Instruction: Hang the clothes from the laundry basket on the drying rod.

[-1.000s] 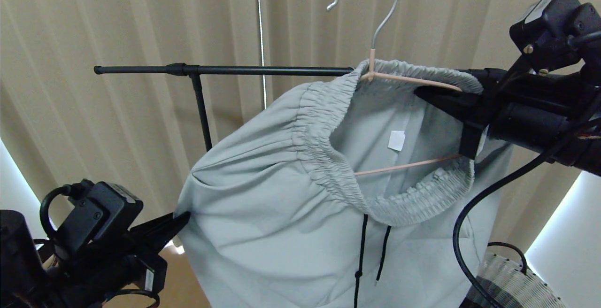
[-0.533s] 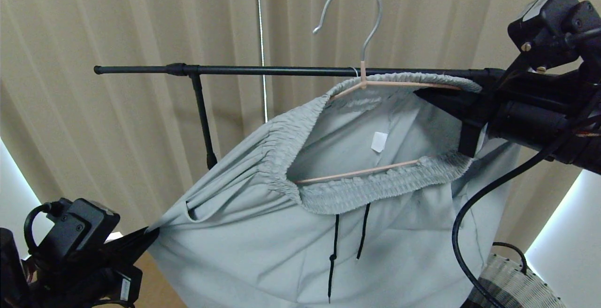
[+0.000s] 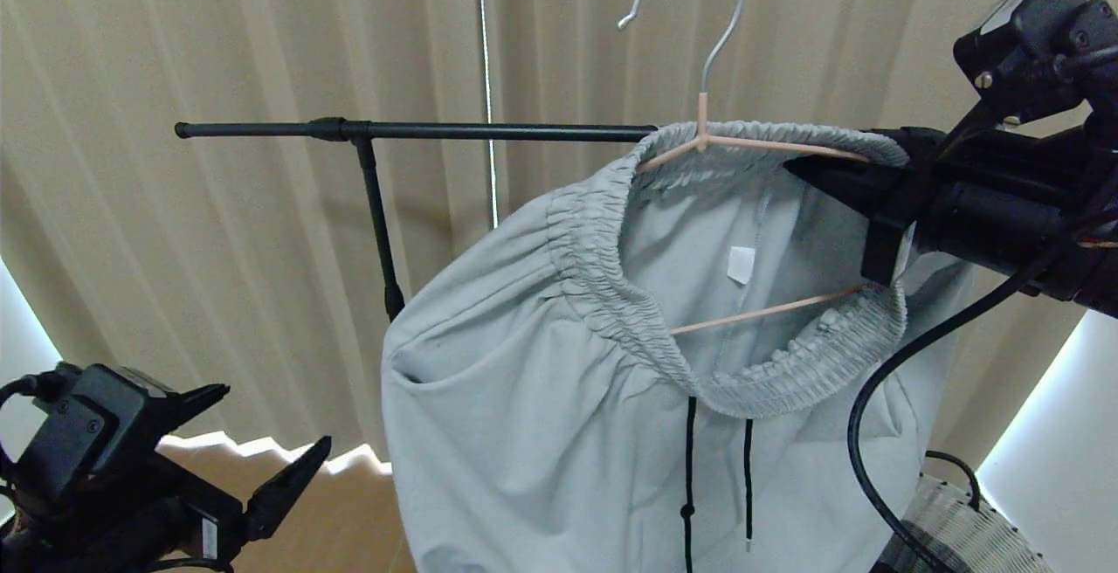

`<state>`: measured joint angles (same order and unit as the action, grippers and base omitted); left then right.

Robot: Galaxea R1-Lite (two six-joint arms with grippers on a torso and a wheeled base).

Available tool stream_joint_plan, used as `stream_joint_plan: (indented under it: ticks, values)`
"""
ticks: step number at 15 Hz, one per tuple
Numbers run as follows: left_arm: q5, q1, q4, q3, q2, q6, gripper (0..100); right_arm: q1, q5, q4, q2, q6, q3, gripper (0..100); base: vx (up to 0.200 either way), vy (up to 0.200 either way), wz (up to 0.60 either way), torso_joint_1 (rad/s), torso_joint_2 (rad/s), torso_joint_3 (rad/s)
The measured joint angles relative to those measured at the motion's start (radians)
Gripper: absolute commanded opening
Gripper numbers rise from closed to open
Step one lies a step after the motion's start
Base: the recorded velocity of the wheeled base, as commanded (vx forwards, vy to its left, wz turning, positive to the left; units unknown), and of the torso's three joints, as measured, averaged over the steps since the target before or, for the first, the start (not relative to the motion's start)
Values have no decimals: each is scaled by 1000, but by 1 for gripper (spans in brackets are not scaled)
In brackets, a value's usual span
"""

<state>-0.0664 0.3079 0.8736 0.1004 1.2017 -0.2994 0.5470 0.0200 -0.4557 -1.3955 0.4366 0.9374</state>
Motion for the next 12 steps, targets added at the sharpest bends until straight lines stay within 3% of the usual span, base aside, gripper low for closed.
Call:
stream_joint_plan:
  ticks: [3,8,12]
  values:
    - [0,2,0,-10,-63,1,100,-55,46,39,13,2,-8,0,0,0,0,0,0,0]
    - [0,2,-2,-38,-183,57,100,-130,169,307,123,2,-21,0,0,0,0,0,0,0]
    - [54,7,-2,-66,-216,111,100,-267,243,506,251,2,-29,0,0,0,0,0,0,0]
